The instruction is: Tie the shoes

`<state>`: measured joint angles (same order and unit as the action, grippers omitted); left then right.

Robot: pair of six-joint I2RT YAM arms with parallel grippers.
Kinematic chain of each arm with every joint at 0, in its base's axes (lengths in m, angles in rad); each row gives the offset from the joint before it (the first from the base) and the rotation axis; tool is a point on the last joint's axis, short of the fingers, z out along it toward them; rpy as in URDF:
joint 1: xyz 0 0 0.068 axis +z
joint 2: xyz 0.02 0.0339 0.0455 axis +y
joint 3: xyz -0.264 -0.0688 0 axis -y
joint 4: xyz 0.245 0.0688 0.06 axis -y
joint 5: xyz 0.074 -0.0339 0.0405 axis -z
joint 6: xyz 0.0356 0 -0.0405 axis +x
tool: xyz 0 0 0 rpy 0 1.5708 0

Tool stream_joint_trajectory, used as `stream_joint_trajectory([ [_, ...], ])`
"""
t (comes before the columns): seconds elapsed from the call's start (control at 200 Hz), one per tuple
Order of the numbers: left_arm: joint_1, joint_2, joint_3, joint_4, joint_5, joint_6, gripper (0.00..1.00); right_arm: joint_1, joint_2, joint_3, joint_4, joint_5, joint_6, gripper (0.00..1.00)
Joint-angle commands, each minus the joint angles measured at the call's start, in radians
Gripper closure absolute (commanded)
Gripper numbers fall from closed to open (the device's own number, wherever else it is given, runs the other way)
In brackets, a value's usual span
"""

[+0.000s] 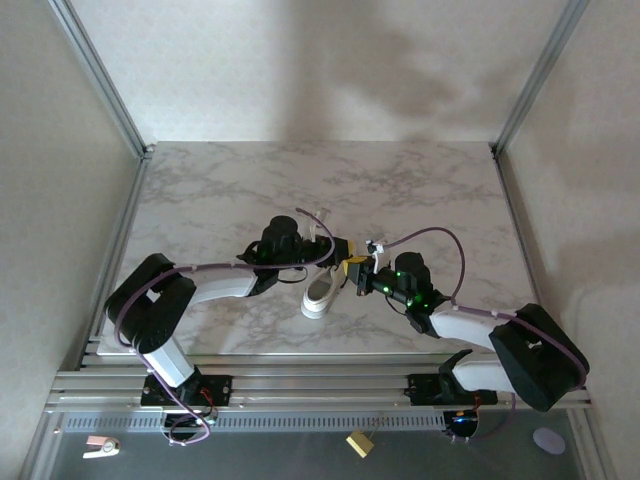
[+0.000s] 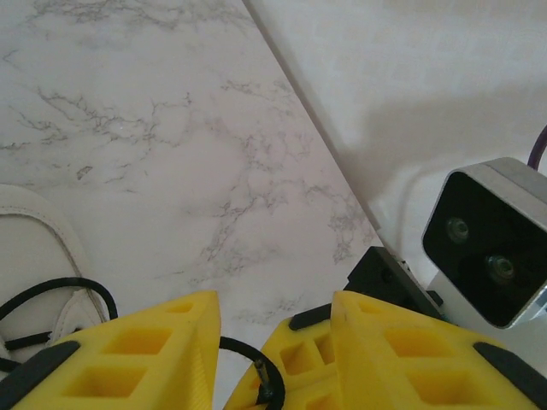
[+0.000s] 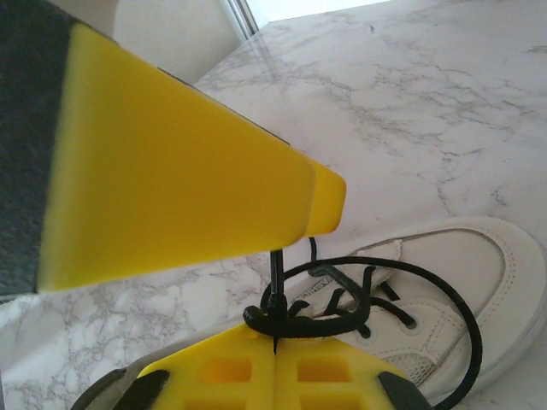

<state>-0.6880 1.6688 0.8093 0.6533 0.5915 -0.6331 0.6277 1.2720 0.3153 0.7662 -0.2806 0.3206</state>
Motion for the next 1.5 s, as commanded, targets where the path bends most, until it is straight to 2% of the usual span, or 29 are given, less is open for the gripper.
stream_joint_trajectory([
  [0.0, -0.007, 0.008, 0.008, 0.014, 0.006, -0.002, 0.62, -0.006, -0.024, 0.021, 0.012, 0.023, -0.017, 1.00],
  [0.155, -0.011, 0.015, 0.016, 0.013, 0.013, -0.001, 0.72, -0.006, -0.022, 0.025, 0.005, 0.026, -0.018, 1.00],
  [0.425, -0.012, 0.011, 0.025, 0.002, 0.013, 0.009, 1.00, -0.006, -0.026, 0.025, -0.004, 0.031, -0.017, 1.00],
  [0.511, -0.011, 0.003, 0.026, -0.009, 0.005, 0.021, 1.00, -0.006, -0.031, 0.026, -0.020, 0.029, -0.024, 1.00],
  [0.586, -0.012, -0.023, 0.026, -0.034, -0.035, 0.046, 1.00, -0.006, -0.042, 0.033, -0.079, 0.017, -0.042, 0.79],
  [0.636, -0.012, -0.049, 0.030, -0.060, -0.081, 0.068, 1.00, -0.005, -0.056, 0.034, -0.145, 0.014, -0.056, 0.62],
  [0.671, -0.010, -0.067, 0.035, -0.078, -0.116, 0.083, 1.00, -0.005, -0.067, 0.025, -0.184, 0.023, -0.062, 0.57],
  [0.746, -0.009, -0.100, 0.045, -0.109, -0.181, 0.106, 1.00, -0.005, -0.107, -0.004, -0.222, 0.051, -0.063, 0.51],
  [0.861, -0.007, -0.136, 0.060, -0.128, -0.219, 0.126, 1.00, -0.005, -0.214, -0.028, -0.290, 0.083, -0.059, 0.49],
  [0.971, -0.007, -0.138, 0.079, -0.130, -0.182, 0.136, 1.00, -0.005, -0.319, 0.002, -0.361, 0.108, -0.066, 0.49],
  [1.066, -0.009, -0.142, 0.085, -0.115, -0.153, 0.133, 1.00, -0.005, -0.350, 0.065, -0.408, 0.111, -0.086, 0.49],
  [1.176, -0.009, -0.143, 0.094, -0.109, -0.138, 0.130, 1.00, -0.005, -0.318, 0.147, -0.420, 0.102, -0.102, 0.48],
  [1.291, -0.010, -0.152, 0.095, -0.101, -0.133, 0.124, 1.00, -0.004, -0.219, 0.204, -0.410, 0.087, -0.128, 0.48],
  [1.496, -0.012, -0.170, 0.087, -0.107, -0.147, 0.121, 1.00, -0.004, -0.041, 0.280, -0.354, 0.056, -0.142, 0.54],
])
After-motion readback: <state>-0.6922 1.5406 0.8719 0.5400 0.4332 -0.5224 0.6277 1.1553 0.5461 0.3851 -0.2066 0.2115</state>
